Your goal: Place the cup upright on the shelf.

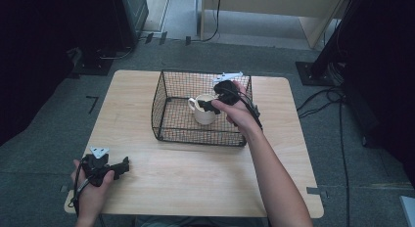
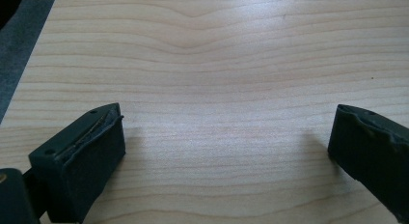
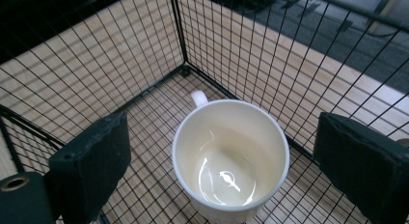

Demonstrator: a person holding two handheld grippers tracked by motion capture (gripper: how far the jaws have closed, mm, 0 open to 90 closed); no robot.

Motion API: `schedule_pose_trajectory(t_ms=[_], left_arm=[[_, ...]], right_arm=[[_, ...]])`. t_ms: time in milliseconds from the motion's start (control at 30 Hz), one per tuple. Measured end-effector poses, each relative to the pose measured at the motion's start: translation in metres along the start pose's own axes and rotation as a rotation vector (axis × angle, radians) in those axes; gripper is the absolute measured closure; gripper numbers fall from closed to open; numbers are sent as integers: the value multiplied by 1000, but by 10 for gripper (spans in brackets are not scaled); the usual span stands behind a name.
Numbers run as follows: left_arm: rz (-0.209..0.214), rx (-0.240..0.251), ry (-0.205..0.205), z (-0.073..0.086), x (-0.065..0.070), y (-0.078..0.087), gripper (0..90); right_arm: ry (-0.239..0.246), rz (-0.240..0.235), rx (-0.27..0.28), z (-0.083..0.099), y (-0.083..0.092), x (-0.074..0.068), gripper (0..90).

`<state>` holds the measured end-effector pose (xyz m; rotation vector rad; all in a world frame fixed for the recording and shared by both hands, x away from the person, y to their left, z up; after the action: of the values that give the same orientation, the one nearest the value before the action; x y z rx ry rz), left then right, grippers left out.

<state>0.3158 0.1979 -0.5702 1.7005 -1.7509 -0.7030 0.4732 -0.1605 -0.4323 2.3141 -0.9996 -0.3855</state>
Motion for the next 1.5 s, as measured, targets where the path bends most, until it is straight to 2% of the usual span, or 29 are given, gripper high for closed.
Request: schedule_pose_trajectory(t_ms=[133,333,633,833,1167,1500], left_arm=[[0,0,0,0,0,0,0],[0,0,0,0,0,0,0],[0,0,-1,0,0,0,0],[-1,1,1,0,0,0,0],[0,1,1,0,0,0,0],[0,2,1,0,0,0,0]], right_arm=[[-2,-8,42,-3,17,-7,61],[25,11,53,0,33,-15,61],[29,20,77,13,57,-18,61],[49,22,88,21,71,-26,63],[49,32,103,46,98,-42,63],[62,54,109,71,119,-51,71]])
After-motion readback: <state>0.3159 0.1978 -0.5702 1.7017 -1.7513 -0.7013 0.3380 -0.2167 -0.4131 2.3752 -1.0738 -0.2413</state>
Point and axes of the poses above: each handheld gripper's, and its own axes: y roughly backward along the jaws, z roughly out of its underside, x roughly to its right, the point moved 7 cm from there along -y, roughly forward along the jaws, and after that the axes turned 5 degrees about y, right-handed, at the moved point
